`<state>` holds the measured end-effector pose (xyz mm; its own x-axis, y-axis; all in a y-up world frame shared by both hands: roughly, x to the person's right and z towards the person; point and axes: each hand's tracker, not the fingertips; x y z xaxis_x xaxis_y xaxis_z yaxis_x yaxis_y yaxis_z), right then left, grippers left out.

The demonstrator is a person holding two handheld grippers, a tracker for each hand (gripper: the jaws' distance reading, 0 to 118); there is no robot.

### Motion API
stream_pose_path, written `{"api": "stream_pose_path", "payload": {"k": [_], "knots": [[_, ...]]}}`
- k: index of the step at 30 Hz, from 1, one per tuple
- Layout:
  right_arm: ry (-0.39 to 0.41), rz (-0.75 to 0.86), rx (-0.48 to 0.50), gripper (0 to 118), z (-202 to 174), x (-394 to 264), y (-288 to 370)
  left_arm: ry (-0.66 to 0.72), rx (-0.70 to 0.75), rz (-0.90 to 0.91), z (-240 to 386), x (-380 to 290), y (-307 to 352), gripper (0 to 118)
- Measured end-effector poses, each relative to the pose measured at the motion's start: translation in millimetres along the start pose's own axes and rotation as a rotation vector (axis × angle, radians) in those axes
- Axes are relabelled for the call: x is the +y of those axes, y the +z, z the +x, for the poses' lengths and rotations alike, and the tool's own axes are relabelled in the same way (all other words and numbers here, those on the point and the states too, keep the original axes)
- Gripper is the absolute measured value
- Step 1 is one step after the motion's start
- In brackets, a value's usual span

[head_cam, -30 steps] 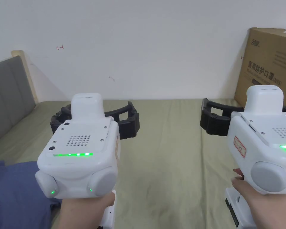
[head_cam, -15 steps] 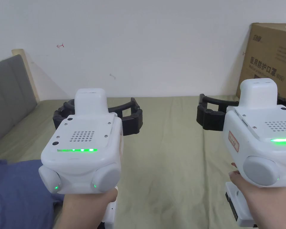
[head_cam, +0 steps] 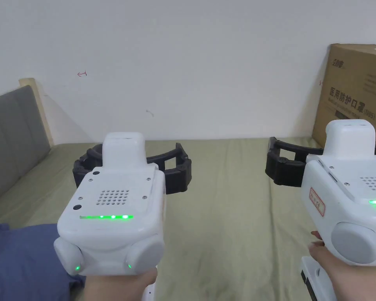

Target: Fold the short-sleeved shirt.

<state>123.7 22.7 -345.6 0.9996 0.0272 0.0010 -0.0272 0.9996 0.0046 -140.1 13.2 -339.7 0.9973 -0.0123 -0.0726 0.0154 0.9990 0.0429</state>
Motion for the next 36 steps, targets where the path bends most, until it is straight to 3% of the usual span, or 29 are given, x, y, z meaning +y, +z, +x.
{"api": "stream_pose_path", "payload": {"k": [36], "knots": [[0.016, 0.010, -0.035, 118, 5.5, -7.9, 4.1, 0.024, -0.018, -0.021, -3.5, 0.9, 1.1, 118]]}}
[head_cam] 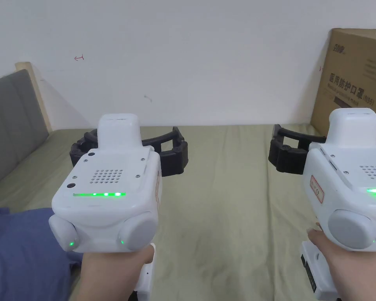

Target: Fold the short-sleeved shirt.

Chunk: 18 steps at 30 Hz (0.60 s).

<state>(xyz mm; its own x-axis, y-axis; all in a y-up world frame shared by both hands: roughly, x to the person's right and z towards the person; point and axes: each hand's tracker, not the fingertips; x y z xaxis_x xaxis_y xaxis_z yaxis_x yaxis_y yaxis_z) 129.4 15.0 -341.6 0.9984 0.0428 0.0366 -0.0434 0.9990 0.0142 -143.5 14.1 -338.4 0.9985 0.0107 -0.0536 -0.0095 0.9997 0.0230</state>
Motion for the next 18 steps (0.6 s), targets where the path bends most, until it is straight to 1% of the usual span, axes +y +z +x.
{"api": "stream_pose_path", "payload": {"k": [2, 3, 4, 5, 6, 7, 8, 9, 10, 12, 15, 16, 17, 18], "knots": [[0.006, 0.000, -0.003, 118, 0, 0, 0, 0.007, -0.006, -0.002, -1, 1, 0, 117], [0.013, 0.000, -0.012, 117, -1, 0, 0, 0.008, -0.009, -0.009, -2, 1, 0, 114], [0.017, 0.001, -0.019, 103, -2, 0, 1, 0.007, -0.008, -0.024, -2, 2, 1, 106], [0.019, 0.012, -0.021, 41, -2, -1, 3, -0.006, 0.010, -0.043, -1, 2, 2, 74], [0.019, 0.021, -0.021, 0, -2, -2, 4, -0.039, 0.024, -0.038, -1, -1, 2, 31], [0.018, -0.002, -0.035, 0, -2, -2, 0, -0.076, 0.044, -0.035, 0, -4, 2, 0], [0.012, -0.001, -0.047, 0, -3, -5, 0, -0.105, 0.047, -0.062, 0, -6, -1, 0], [-0.018, -0.020, -0.017, 0, -1, -8, 0, -0.115, 0.051, -0.052, -2, -8, 1, 0], [-0.031, -0.039, 0.013, 0, 1, -10, 1, -0.088, 0.042, -0.052, -4, -10, 1, 0], [0.001, -0.040, -0.032, 0, 3, -11, 0, -0.074, 0.057, -0.074, -6, -12, -1, 0], [0.017, -0.055, -0.037, 0, 1, -14, 1, -0.044, 0.054, -0.119, -17, -15, -6, 0], [0.009, -0.073, -0.030, 0, -1, -14, -3, -0.012, 0.037, -0.151, -25, -15, -7, 0], [-0.009, -0.099, 0.001, 0, -7, -16, -6, 0.019, 0.029, -0.183, -40, -14, -7, 0], [-0.025, -0.117, 0.026, 0, -17, -19, -10, 0.041, 0.046, -0.200, -57, -15, -4, 0]]}}
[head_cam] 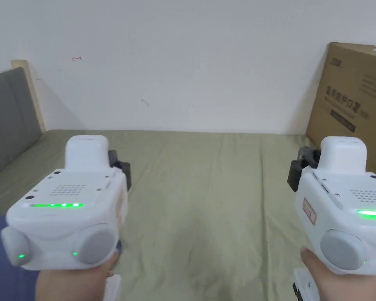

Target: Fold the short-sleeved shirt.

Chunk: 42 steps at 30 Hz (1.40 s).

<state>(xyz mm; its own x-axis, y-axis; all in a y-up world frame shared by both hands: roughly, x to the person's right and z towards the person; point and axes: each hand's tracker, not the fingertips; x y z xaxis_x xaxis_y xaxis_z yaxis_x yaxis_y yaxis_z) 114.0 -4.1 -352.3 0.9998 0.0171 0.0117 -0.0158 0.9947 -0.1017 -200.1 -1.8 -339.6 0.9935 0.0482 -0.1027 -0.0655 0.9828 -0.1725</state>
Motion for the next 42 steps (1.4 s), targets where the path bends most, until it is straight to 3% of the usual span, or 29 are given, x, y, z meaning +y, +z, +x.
{"api": "stream_pose_path", "payload": {"k": [4, 8, 12, 14, 16, 20, 22, 23, 24, 25, 26, 28, 29, 36, 38, 40, 41, 42], "knots": [[-0.035, -0.052, 0.139, 0, -66, -9, -19, 0.021, 0.196, 0.001, -95, -11, 32, 0], [0.021, -0.075, 0.349, 0, -157, -15, -22, 0.031, 0.428, 0.002, -183, -23, 86, 0], [-0.025, -0.138, 0.512, 0, -216, -14, -21, 0.085, 0.494, -0.004, -222, -32, 118, 0], [-0.014, -0.151, 0.537, 0, -228, -14, -23, 0.103, 0.472, -0.035, -232, -38, 115, 0], [0.005, -0.166, 0.560, 0, -234, -17, -24, 0.154, 0.350, -0.155, -247, -44, 96, 0], [0.065, -0.230, 0.577, 0, -229, -30, -31, 0.262, 0.161, -0.578, -287, -79, 17, 0], [0.100, -0.253, 0.568, 0, -223, -38, -35, 0.249, 0.162, -0.728, -304, -105, -23, 0], [0.113, -0.264, 0.563, 0, -220, -43, -38, 0.227, 0.177, -0.778, -309, -114, -40, 4], [0.125, -0.277, 0.561, 0, -217, -47, -41, 0.223, 0.191, -0.807, -315, -121, -54, 28], [0.135, -0.290, 0.558, 0, -215, -52, -44, 0.227, 0.197, -0.840, -321, -130, -70, 70], [0.149, -0.307, 0.551, 0, -212, -56, -48, 0.253, 0.231, -0.867, -326, -138, -83, 70], [0.168, -0.334, 0.542, 0, -207, -64, -55, 0.275, 0.231, -0.932, -334, -156, -106, 102], [0.174, -0.346, 0.538, 0, -204, -67, -59, 0.268, 0.231, -0.925, -336, -163, -115, 111], [0.156, -0.426, 0.495, 0, -190, -90, -82, 0.187, 0.274, -1.108, -339, -236, -156, 114], [0.154, -0.450, 0.487, 0, -189, -97, -86, 0.123, 0.302, -0.996, -332, -234, -151, 118], [0.163, -0.460, 0.475, 0, -189, -102, -88, 0.130, 0.311, -1.022, -332, -231, -155, 116], [0.169, -0.462, 0.466, 0, -189, -104, -88, 0.118, 0.274, -0.964, -332, -226, -148, 99], [0.172, -0.465, 0.463, 0, -189, -105, -88, 0.093, 0.235, -0.908, -331, -219, -141, 72]]}}
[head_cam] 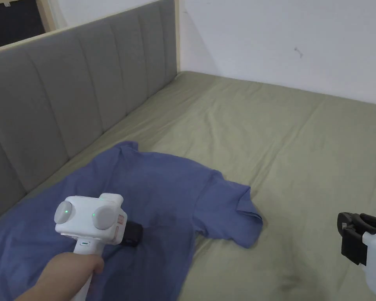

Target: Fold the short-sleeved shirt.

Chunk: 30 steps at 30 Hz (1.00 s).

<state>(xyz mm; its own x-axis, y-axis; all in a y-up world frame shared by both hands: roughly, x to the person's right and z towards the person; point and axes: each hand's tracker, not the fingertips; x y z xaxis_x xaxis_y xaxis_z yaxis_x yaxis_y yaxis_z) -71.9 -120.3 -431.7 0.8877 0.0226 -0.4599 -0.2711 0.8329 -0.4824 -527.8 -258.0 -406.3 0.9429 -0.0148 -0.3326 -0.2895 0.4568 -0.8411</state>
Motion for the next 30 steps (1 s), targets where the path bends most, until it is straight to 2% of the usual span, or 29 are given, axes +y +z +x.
{"api": "stream_pose_path", "payload": {"k": [1, 2, 3, 5, 8, 10, 15, 21, 24, 30], "knots": [[-0.001, -0.002, 0.003, 0, 1, 0, 1, -0.033, 0.027, 0.059, 0, 0, 11, 28], [-0.003, -0.003, 0.008, 0, 2, 0, 2, -0.068, 0.054, 0.105, 0, 0, 22, 0], [-0.004, -0.002, 0.011, 0, 3, 1, 3, -0.076, 0.090, 0.127, -4, -2, 30, 0], [-0.002, 0.005, 0.011, 0, 4, 4, 9, -0.047, 0.012, 0.158, -15, -1, 53, 0], [-0.010, 0.032, 0.015, 0, 8, 7, 22, -0.018, 0.007, 0.201, -25, 4, 93, 0], [-0.013, 0.047, 0.015, 0, 12, 9, 33, -0.061, 0.030, 0.283, -19, 9, 132, 0], [-0.011, 0.119, -0.003, 0, 25, 12, 69, -0.128, -0.056, 0.423, 12, 35, 236, 0], [-0.059, 0.214, -0.062, 0, 58, 16, 126, -0.299, -0.205, 0.616, 99, 67, 357, 0], [-0.137, 0.287, -0.082, 0, 84, 13, 168, -0.380, -0.341, 0.656, 149, 77, 403, 0], [-0.157, 0.350, -0.258, 0, 140, 1, 231, -0.547, -0.533, 0.670, 262, 82, 445, 0]]}}
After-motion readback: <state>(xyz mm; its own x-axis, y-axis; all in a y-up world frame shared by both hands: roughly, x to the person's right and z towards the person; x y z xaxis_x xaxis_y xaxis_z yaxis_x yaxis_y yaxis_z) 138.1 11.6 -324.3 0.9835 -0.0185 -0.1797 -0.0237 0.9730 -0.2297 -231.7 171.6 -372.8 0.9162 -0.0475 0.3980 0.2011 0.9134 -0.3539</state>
